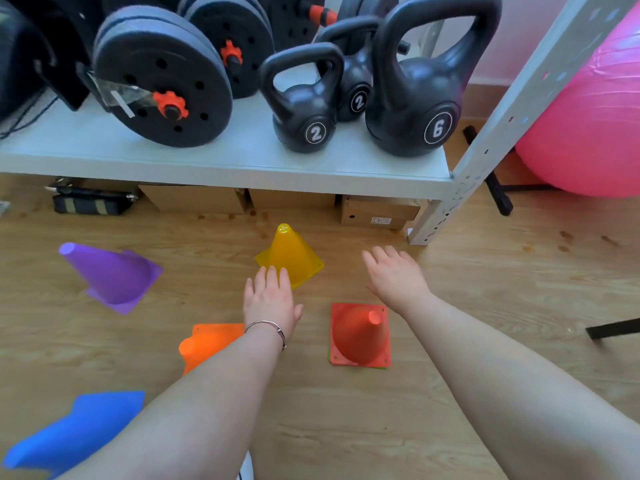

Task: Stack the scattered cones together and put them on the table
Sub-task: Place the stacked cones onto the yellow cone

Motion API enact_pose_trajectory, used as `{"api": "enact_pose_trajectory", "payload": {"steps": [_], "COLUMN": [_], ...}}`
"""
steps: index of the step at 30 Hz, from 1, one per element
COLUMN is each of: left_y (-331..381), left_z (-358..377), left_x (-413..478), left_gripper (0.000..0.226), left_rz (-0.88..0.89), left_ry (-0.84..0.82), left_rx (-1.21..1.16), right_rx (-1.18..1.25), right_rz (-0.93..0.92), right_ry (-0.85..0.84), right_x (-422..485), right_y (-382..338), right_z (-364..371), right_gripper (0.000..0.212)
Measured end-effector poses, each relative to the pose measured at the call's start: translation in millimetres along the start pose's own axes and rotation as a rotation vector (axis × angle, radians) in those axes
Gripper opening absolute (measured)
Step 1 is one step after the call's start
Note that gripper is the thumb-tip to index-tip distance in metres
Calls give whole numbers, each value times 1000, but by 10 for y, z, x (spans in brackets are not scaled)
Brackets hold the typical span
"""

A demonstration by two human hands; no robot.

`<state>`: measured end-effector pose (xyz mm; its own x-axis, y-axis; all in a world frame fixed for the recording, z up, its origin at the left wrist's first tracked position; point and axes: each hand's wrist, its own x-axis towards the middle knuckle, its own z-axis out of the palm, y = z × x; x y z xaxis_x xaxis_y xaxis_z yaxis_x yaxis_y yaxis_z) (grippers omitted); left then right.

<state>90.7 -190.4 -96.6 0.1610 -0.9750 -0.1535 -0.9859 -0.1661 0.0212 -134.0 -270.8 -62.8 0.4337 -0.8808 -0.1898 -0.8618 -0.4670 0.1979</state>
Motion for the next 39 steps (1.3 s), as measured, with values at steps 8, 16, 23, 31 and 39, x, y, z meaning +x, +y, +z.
{"api": "enact_pose_trajectory", "payload": {"steps": [8,16,23,31,39], "left_y": [-438,-501,-408,-450,-257], "left_z": [-14,109,230,208,-214], "left_x": [361,830,1034,950,709], "left_gripper": [86,69,58,63,67], "left_rz": [-143,-145,-343,-340,-258], "left_ry": [-17,-149,-368,-323,-196], "left_rx": [-96,-111,-533,-696,-901], "right_rx": [200,161,486,727,964], "right_rz": [-41,-85,-71,-24,23], "right_ry": [-27,-144,-440,-404,-208], "right_x": [749,1370,1565,1421,946], "right_y": [-500,-780,-916,-774,-339], "right_z": [-201,-98,84,138,-329], "right_gripper": [36,47,69,62,54]}}
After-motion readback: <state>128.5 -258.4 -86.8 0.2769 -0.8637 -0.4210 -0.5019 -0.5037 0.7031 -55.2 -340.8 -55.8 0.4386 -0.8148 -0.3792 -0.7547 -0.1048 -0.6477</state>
